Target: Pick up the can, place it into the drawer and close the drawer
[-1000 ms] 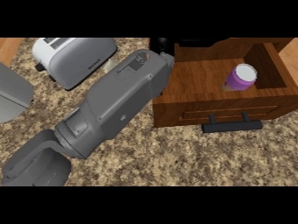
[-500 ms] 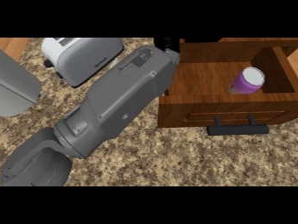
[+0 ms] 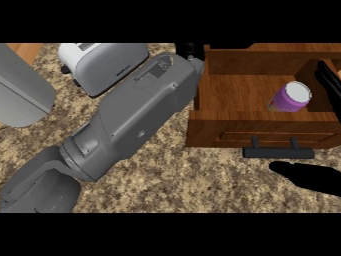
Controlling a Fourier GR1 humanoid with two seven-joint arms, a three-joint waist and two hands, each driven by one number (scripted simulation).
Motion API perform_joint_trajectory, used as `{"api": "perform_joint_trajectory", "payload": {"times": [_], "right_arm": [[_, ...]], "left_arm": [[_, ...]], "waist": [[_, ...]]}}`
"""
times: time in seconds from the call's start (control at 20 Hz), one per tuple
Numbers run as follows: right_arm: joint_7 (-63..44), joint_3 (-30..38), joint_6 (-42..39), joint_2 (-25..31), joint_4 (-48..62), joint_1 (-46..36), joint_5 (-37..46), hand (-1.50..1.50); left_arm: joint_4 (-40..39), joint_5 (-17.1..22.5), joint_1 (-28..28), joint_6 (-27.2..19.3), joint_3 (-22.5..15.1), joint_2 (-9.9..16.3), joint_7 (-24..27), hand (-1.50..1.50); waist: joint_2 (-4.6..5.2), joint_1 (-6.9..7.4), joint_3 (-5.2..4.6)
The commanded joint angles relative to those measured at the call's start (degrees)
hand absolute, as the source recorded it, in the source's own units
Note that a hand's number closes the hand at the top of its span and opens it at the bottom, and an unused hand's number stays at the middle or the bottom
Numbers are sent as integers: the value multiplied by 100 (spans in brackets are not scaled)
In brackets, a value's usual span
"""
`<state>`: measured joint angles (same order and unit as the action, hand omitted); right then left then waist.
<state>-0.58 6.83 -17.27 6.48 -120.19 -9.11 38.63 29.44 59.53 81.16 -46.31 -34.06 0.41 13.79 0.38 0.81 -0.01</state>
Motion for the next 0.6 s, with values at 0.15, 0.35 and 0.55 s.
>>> {"api": "perform_joint_trajectory", "payload": {"times": [0.15, 0.35, 0.55], "right_arm": [[342, -537, 491, 259, 1470, -817, 1121, -150], [611, -1082, 1136, 127, 2639, -1264, 1944, -150], [414, -1003, 1229, 347, 3704, -2041, 2443, -150]], "left_arm": [[472, -258, -464, 126, -56, 487, -297, -150], [531, -369, -257, -118, -14, 473, -457, -150], [986, -502, -742, -39, -152, 746, -495, -150]], "waist": [[-45, 82, -1], [-21, 98, 1], [-29, 213, -2]]}}
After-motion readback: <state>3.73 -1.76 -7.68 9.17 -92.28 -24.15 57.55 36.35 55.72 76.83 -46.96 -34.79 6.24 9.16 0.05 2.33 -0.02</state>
